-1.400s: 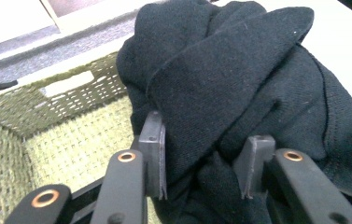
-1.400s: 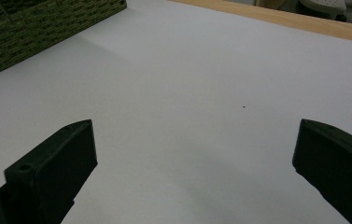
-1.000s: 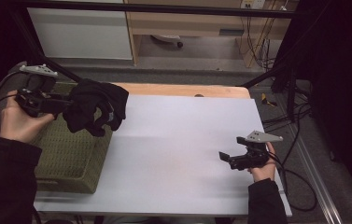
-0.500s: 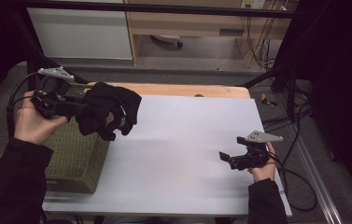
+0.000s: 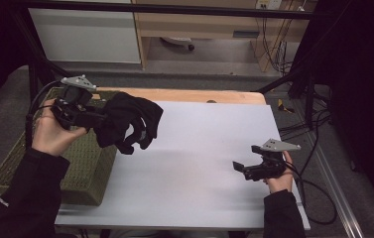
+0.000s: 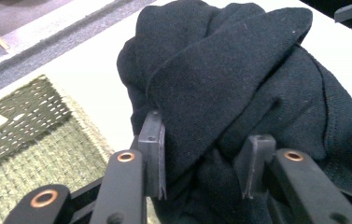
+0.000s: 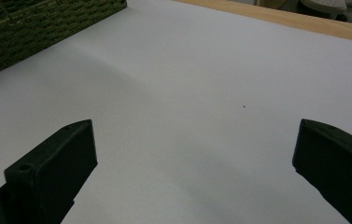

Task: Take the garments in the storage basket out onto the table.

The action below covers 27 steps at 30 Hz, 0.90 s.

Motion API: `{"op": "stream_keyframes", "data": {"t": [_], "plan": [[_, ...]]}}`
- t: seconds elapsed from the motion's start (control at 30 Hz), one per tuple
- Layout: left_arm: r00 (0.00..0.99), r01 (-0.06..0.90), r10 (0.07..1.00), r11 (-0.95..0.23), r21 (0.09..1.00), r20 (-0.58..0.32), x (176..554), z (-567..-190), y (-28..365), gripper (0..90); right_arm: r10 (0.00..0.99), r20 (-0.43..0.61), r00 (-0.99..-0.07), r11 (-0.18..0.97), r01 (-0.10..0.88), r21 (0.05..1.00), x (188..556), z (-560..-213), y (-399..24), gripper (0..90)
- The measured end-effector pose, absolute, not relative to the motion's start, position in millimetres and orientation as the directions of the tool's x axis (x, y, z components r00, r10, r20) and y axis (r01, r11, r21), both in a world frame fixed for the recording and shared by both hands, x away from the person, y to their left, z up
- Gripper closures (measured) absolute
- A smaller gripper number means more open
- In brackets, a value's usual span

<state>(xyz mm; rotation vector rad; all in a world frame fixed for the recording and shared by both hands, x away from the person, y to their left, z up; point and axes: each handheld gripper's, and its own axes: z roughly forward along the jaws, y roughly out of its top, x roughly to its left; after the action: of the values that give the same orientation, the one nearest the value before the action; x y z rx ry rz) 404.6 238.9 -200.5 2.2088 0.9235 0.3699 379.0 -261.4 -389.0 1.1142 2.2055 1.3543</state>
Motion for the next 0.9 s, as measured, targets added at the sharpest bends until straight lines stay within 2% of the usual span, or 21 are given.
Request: {"op": "stream_keyframes", "data": {"t": [0.9], "plan": [[0.754, 0.510, 0.657, -0.569, 0.645, -0.017, 413.2, -248.1, 190.4, 60.2, 0.755, 0.120, -0.645, 0.248, 0.449, 0.858, 379.1, -389.4, -261.1, 0.3]]}}
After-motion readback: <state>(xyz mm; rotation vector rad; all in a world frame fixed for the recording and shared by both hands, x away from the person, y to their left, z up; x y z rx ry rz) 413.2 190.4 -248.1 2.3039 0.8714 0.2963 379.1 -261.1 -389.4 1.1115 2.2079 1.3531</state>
